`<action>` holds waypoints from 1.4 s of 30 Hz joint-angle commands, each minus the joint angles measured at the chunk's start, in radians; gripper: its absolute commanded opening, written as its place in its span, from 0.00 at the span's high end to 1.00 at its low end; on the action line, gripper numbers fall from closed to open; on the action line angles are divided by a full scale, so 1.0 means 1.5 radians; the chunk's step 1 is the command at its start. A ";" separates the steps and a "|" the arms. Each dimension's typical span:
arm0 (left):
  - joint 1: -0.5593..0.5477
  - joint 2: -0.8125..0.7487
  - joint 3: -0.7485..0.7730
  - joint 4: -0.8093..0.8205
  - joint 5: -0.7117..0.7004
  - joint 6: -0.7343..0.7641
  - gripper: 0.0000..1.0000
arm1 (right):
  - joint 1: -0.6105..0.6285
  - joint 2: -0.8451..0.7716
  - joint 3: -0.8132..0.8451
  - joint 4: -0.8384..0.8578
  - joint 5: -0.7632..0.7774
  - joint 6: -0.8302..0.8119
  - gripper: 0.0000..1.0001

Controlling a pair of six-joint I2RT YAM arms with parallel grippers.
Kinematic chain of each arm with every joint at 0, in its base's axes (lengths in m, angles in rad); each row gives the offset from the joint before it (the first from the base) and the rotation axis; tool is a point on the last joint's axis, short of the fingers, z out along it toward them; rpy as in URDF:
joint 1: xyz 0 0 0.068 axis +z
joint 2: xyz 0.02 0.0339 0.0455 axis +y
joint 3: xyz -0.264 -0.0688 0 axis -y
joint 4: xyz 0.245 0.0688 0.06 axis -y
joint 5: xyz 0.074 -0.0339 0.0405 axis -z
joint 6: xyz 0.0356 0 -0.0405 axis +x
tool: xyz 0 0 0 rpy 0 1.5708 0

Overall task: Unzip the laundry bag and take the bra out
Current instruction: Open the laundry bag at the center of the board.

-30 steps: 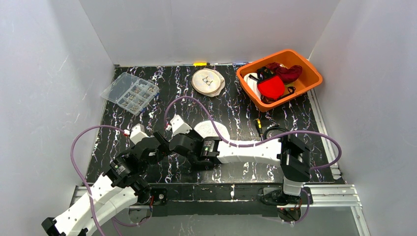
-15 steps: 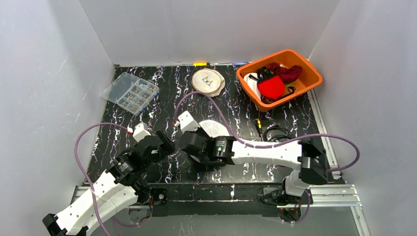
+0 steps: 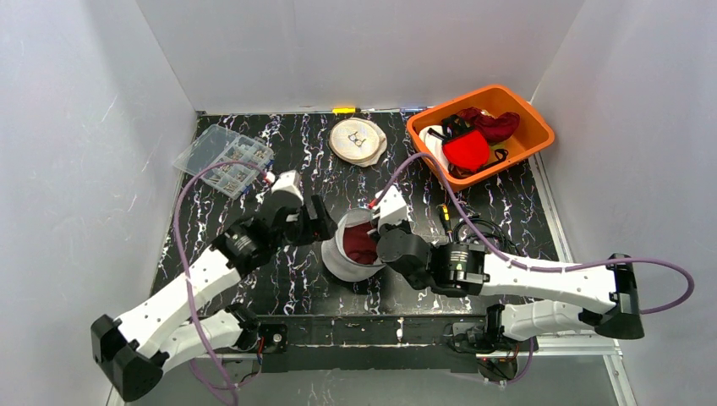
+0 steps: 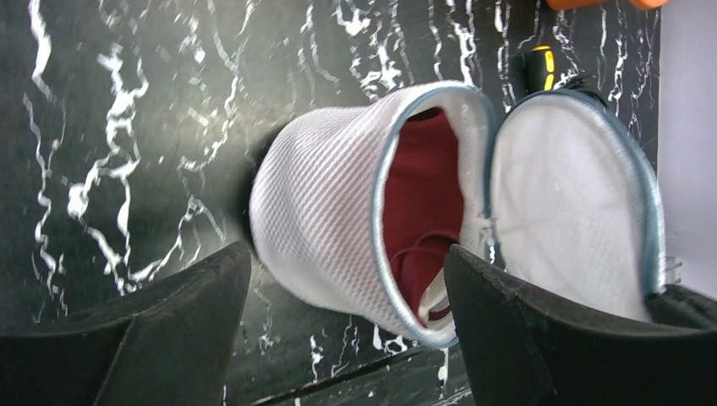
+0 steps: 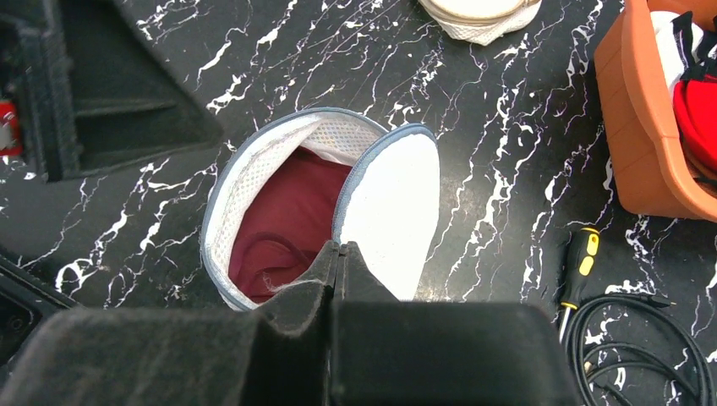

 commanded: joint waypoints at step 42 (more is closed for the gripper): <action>0.056 0.276 0.230 -0.051 0.145 0.181 1.00 | 0.003 -0.154 -0.110 0.067 0.108 0.051 0.99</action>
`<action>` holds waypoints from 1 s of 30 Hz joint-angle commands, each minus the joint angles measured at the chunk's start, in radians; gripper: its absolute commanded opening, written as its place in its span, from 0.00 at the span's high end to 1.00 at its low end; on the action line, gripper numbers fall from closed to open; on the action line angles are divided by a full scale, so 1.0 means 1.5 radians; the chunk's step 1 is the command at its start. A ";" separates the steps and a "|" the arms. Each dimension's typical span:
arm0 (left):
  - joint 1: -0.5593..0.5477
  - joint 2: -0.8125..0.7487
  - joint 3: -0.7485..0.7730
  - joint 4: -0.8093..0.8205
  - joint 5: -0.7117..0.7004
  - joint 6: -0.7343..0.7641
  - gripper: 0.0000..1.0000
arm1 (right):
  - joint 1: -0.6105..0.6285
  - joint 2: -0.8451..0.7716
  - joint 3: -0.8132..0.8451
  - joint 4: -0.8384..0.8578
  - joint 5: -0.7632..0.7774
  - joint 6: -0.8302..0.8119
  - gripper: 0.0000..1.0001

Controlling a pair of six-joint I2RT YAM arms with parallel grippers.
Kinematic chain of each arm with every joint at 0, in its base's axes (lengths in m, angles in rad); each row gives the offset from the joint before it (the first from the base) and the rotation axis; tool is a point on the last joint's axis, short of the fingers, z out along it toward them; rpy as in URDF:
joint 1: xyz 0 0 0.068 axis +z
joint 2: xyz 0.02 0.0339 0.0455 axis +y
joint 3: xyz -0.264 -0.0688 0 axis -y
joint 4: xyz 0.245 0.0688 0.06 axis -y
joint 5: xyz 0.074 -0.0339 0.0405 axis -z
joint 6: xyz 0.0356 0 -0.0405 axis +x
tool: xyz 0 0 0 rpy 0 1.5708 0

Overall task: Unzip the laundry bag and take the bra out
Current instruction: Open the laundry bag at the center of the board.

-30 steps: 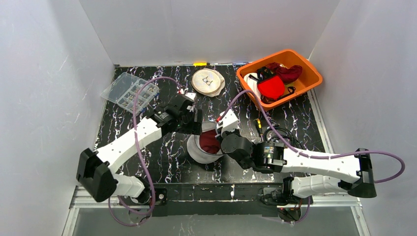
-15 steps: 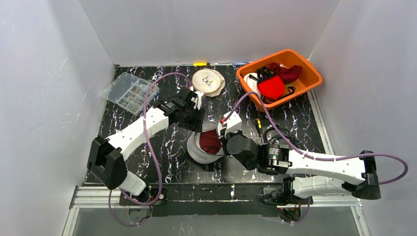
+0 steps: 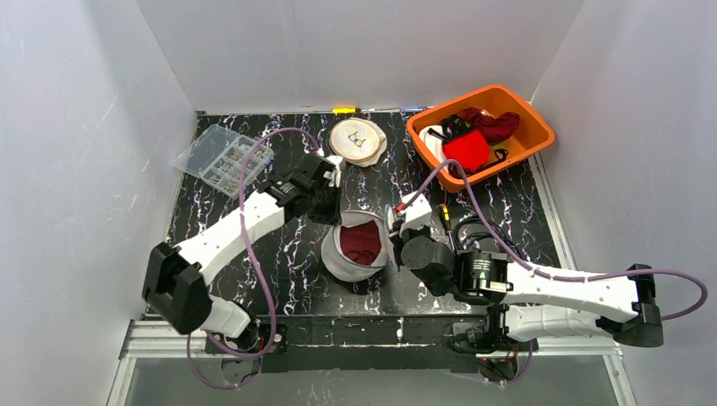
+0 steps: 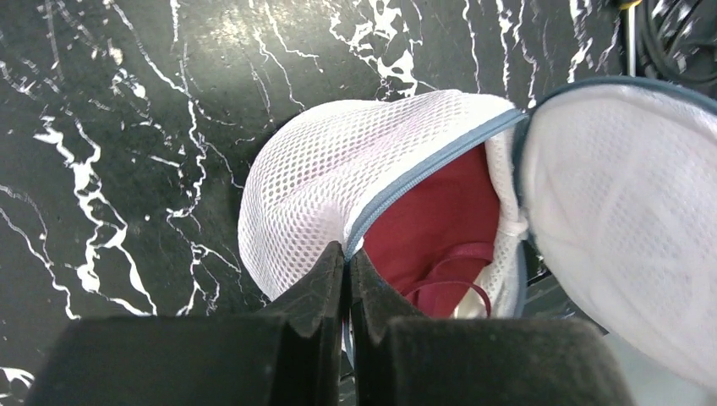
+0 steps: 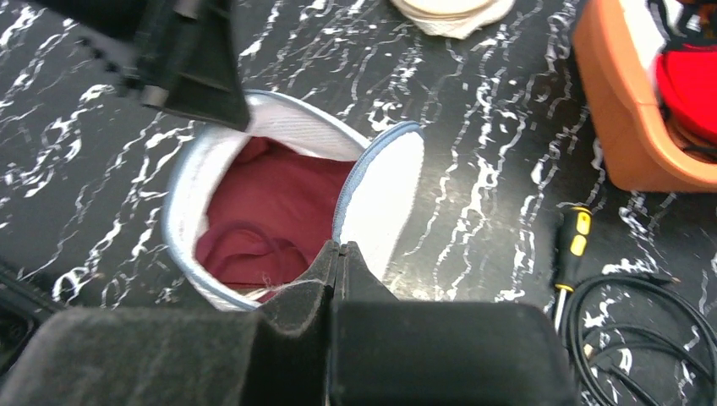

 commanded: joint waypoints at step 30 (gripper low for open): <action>0.002 -0.271 -0.322 0.259 -0.105 -0.304 1.00 | 0.000 -0.182 -0.043 -0.197 0.240 0.191 0.99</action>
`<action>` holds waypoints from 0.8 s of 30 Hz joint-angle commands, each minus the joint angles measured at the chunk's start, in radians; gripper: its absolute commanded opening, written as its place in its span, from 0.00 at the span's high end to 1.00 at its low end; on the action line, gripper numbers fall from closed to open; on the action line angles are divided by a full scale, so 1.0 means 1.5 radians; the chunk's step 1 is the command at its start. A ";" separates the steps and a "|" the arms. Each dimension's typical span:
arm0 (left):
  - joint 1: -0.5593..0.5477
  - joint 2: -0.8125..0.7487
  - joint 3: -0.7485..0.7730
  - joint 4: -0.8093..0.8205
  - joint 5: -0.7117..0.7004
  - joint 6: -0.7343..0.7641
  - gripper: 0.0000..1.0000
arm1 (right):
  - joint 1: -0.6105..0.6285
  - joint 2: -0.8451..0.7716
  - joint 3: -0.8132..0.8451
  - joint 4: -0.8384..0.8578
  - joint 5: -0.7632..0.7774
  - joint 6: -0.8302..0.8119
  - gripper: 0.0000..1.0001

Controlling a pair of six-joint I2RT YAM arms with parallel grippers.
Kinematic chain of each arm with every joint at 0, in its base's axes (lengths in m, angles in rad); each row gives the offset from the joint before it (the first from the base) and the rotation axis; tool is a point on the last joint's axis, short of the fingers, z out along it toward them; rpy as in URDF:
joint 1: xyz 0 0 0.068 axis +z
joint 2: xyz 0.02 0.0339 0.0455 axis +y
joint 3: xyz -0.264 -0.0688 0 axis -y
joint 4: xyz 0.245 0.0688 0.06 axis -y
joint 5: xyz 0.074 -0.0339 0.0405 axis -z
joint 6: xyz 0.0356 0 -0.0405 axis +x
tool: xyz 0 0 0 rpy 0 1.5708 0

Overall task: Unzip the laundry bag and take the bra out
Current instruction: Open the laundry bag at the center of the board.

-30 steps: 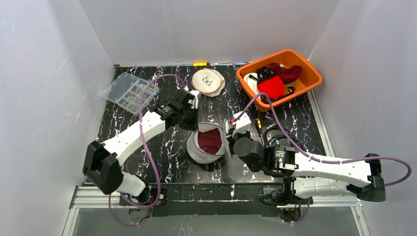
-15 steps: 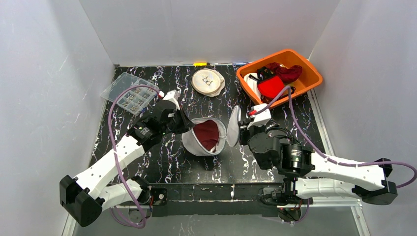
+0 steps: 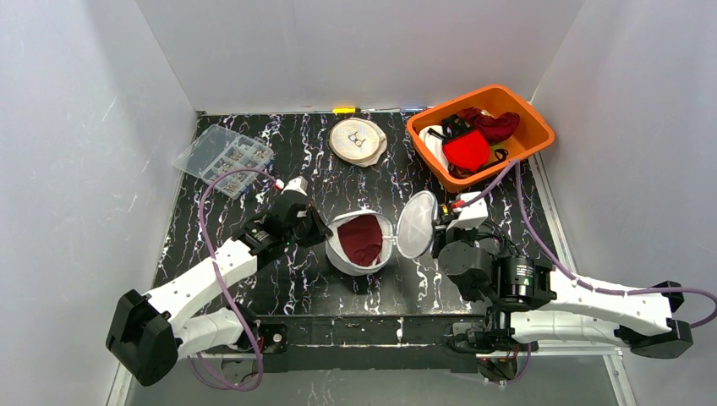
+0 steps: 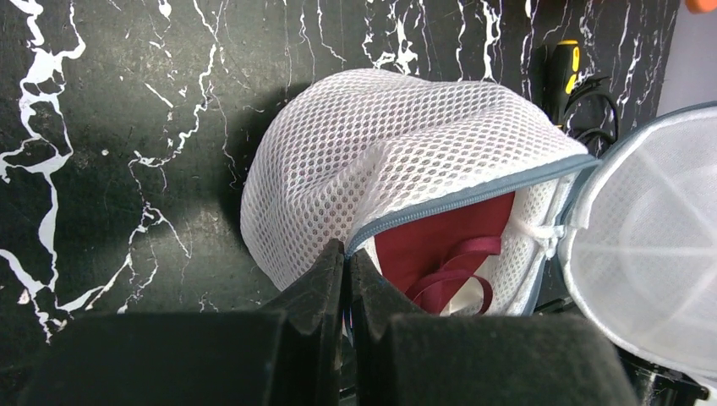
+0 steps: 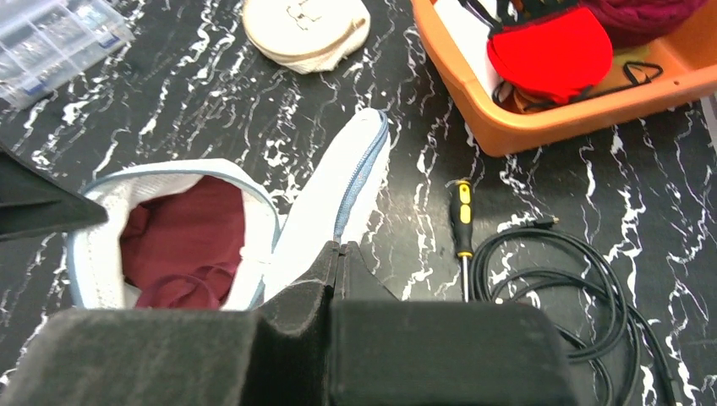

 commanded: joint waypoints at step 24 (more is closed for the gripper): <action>0.002 0.026 0.055 -0.121 0.056 0.015 1.00 | -0.003 0.245 0.095 0.205 -0.260 -0.099 0.46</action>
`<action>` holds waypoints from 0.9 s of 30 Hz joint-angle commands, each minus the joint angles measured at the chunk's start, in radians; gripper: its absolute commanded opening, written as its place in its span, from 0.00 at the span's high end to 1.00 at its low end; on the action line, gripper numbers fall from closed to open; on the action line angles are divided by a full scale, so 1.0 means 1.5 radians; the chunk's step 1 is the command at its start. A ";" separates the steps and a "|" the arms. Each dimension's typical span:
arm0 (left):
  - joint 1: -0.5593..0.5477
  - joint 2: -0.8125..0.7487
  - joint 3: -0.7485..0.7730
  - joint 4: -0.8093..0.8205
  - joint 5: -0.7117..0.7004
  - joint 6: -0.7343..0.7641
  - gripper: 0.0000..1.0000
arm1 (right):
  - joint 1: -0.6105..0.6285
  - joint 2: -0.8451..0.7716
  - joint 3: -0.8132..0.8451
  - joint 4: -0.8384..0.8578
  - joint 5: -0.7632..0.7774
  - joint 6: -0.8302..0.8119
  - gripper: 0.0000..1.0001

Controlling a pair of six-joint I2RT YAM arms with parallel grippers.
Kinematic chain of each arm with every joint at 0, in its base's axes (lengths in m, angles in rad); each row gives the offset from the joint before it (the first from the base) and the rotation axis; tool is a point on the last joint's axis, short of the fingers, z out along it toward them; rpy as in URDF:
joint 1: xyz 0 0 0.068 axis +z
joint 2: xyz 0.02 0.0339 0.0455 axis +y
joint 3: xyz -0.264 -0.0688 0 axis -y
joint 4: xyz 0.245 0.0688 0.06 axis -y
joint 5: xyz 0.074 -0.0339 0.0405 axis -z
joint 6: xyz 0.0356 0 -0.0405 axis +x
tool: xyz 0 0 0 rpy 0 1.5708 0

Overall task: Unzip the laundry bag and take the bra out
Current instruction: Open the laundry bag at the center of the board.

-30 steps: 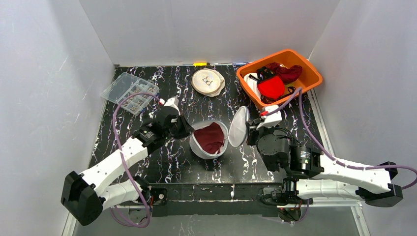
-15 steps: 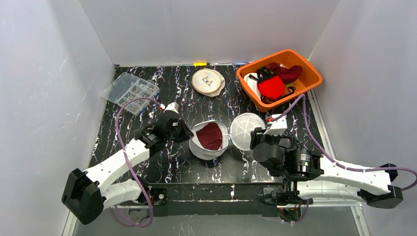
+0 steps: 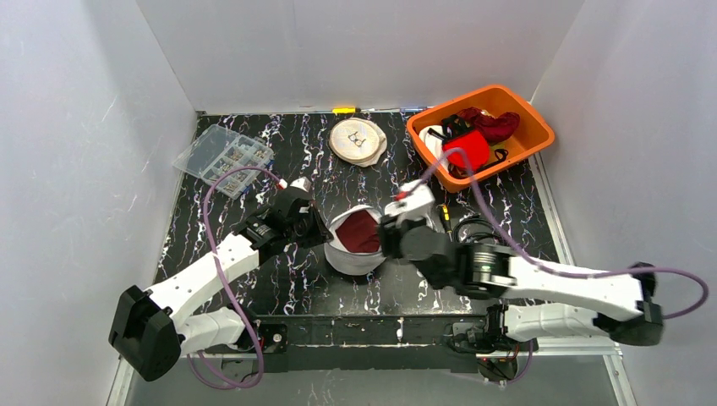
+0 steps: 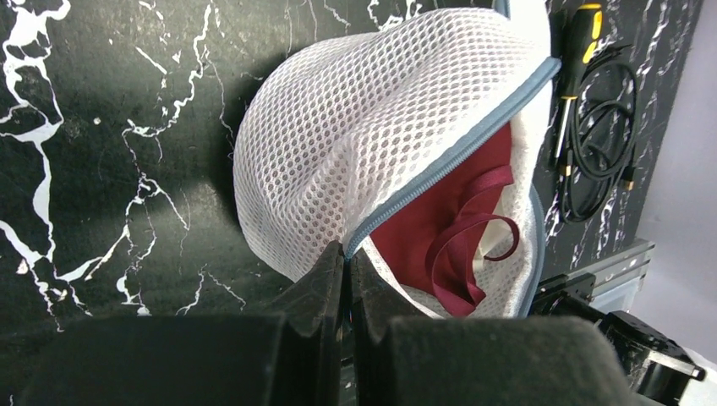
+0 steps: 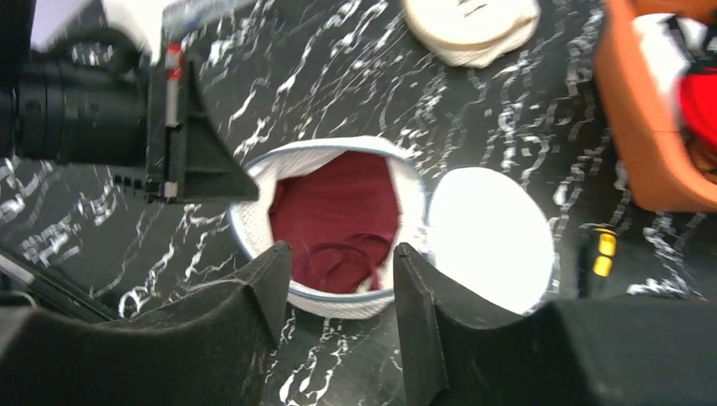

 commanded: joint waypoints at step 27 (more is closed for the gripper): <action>0.003 -0.020 -0.026 -0.042 0.105 0.083 1.00 | -0.114 0.172 -0.206 0.203 -0.433 -0.036 0.50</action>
